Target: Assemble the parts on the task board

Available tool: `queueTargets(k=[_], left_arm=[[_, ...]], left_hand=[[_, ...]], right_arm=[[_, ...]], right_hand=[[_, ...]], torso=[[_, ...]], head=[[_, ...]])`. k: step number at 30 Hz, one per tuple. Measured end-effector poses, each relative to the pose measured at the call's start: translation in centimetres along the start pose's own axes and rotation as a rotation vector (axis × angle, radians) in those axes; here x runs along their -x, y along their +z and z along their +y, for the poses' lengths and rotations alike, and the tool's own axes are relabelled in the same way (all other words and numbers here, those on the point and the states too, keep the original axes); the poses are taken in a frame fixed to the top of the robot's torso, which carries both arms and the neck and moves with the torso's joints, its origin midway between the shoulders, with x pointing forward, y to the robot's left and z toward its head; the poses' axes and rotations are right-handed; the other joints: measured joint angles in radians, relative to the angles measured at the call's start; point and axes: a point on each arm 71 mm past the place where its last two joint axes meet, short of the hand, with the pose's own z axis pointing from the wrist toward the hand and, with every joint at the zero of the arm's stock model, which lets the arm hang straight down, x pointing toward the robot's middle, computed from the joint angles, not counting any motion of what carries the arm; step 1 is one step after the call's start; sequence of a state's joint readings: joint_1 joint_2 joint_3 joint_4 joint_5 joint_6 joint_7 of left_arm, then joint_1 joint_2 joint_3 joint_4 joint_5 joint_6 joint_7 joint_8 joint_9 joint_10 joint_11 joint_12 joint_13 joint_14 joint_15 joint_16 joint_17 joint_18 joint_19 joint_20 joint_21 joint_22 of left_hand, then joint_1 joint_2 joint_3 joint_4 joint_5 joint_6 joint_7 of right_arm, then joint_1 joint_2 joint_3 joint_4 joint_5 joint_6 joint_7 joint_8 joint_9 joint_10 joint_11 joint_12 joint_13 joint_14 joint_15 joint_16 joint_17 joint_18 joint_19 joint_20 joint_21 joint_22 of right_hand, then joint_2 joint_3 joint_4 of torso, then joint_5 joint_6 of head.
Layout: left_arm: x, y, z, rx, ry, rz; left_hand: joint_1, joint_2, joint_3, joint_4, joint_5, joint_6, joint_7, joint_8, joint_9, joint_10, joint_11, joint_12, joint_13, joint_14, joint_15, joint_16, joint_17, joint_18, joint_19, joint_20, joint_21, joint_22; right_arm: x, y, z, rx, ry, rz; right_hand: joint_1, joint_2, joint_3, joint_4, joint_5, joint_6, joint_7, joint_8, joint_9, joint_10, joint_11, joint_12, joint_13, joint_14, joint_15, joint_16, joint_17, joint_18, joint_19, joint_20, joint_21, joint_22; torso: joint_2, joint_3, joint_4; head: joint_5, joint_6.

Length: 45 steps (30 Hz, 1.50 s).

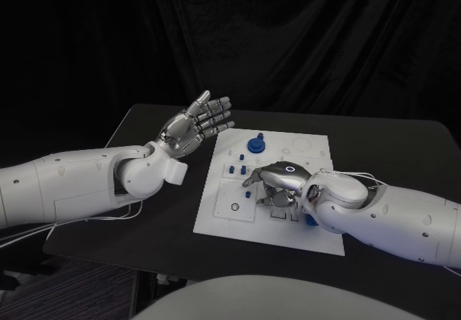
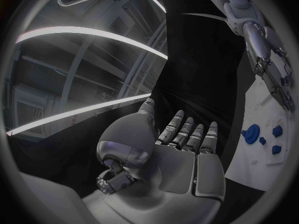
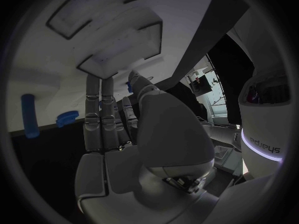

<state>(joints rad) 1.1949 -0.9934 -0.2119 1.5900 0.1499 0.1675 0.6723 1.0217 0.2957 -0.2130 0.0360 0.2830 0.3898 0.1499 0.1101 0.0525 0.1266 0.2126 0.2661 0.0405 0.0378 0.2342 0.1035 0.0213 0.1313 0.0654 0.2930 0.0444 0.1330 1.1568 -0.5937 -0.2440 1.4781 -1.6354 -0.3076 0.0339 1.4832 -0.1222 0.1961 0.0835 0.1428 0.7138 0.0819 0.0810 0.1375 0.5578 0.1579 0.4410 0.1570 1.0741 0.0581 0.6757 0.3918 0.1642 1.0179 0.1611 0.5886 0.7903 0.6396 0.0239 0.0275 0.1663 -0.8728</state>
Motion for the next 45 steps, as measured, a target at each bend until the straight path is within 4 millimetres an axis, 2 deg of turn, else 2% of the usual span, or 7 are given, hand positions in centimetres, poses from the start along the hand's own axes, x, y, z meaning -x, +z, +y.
queueTargets(k=[16,20,22,24,29,39,45], left_arm=[[0.1,-0.2,-0.1,0.004,-0.003,-0.006],[0.0,-0.1,0.0,0.005,-0.008,-0.006],[0.0,0.0,0.0,0.005,-0.009,-0.006],[0.0,0.0,0.1,0.006,-0.01,-0.007],[0.1,0.0,0.1,0.008,-0.01,-0.008],[0.1,0.1,0.1,0.012,-0.012,-0.009],[0.1,0.1,0.2,0.014,-0.012,-0.008]], left_hand=[[0.004,-0.004,0.005,0.0,0.004,0.007,0.0,0.004,0.001,0.001,0.001,0.008,0.001,0.0,0.0,0.005,0.001,0.0,0.004,0.004,0.0,0.002],[0.004,-0.004,0.005,0.0,0.004,0.008,0.001,0.004,0.001,0.001,0.001,0.008,0.001,0.0,0.0,0.005,0.001,0.0,0.004,0.004,0.001,0.002],[0.004,-0.004,0.005,0.0,0.004,0.011,0.004,0.004,0.001,0.001,0.001,0.008,0.001,0.0,0.0,0.005,0.001,0.0,0.004,0.004,0.004,0.002],[0.004,-0.004,0.005,0.0,0.004,0.011,0.004,0.004,0.001,0.001,0.001,0.008,0.001,0.0,0.0,0.005,0.001,0.0,0.004,0.004,0.004,0.002],[0.004,-0.004,0.005,0.0,0.004,0.011,0.004,0.004,0.001,0.004,0.004,0.008,0.002,0.0,0.0,0.005,0.001,0.0,0.004,0.004,0.004,0.001],[0.007,0.0,0.011,0.0,0.008,0.011,0.004,0.005,0.001,0.004,0.004,0.008,0.001,0.0,0.0,0.005,0.001,0.0,0.004,0.004,0.004,0.001],[0.007,0.0,0.013,0.002,0.014,0.011,0.004,0.008,0.001,0.004,0.004,0.008,0.001,0.0,0.0,0.005,0.001,0.0,0.003,0.004,0.004,0.001]], right_arm=[[10.3,-5.0,-1.7,-0.029,-0.099,-0.182],[10.7,-5.9,-3.0,-0.074,-0.097,-0.179],[10.6,-6.3,-3.8,-0.103,-0.091,-0.171],[10.3,-6.5,-4.3,-0.129,-0.083,-0.162],[9.2,-7.2,-5.6,-0.194,-0.056,-0.134],[7.2,-7.5,-7.1,-0.29,-0.022,-0.101],[6.3,-7.2,-7.6,-0.31,-0.011,-0.095]], right_hand=[[0.008,0.04,0.01,0.014,0.046,0.121,0.042,0.053,0.013,0.206,-0.04,0.205,0.054,0.039,-0.011,0.045,0.002,0.0,0.055,-0.013,0.005,0.035],[-0.004,0.041,0.014,0.016,0.046,0.137,0.046,0.054,0.012,0.247,-0.076,0.41,0.184,0.054,-0.04,0.112,0.048,0.0,0.063,-0.037,0.024,0.068],[-0.025,0.029,0.007,0.029,0.033,0.146,0.042,0.044,0.008,0.214,-0.101,0.677,0.402,0.067,-0.062,0.293,0.224,0.0,0.092,-0.052,0.133,0.177],[-0.053,0.029,0.002,0.047,0.022,0.154,0.05,0.041,0.006,0.427,-0.103,0.911,0.771,0.159,-0.057,0.528,0.529,-0.008,0.139,-0.053,0.277,0.306],[-0.113,0.022,-0.029,0.079,0.014,0.171,0.057,0.041,0.008,0.753,-0.096,1.092,1.137,0.307,-0.048,0.771,0.887,-0.034,0.189,-0.045,0.442,0.46],[-0.143,0.013,-0.052,0.102,0.032,0.198,0.065,0.036,0.014,0.907,-0.09,1.124,1.151,0.388,-0.048,0.893,0.916,-0.111,0.421,-0.04,0.81,0.518],[-0.134,0.022,-0.041,0.09,0.079,0.198,0.065,0.033,0.014,0.907,-0.09,1.124,1.151,0.388,-0.048,0.893,0.916,-0.11,0.444,-0.041,0.864,0.518]], torso=[[-0.001,-0.0004,0.0001],[0.0,-0.0012,0.0008],[0.001,-0.0013,0.0012],[0.001,-0.0016,0.0011],[0.001,-0.002,0.0001],[0.003,0.0005,0.0012],[0.002,0.0012,0.0013]], head=[[-0.009,0.0],[-0.017,0.0],[-0.019,0.0],[-0.02,0.0],[-0.017,0.0],[-0.025,0.0],[-0.022,0.0]])
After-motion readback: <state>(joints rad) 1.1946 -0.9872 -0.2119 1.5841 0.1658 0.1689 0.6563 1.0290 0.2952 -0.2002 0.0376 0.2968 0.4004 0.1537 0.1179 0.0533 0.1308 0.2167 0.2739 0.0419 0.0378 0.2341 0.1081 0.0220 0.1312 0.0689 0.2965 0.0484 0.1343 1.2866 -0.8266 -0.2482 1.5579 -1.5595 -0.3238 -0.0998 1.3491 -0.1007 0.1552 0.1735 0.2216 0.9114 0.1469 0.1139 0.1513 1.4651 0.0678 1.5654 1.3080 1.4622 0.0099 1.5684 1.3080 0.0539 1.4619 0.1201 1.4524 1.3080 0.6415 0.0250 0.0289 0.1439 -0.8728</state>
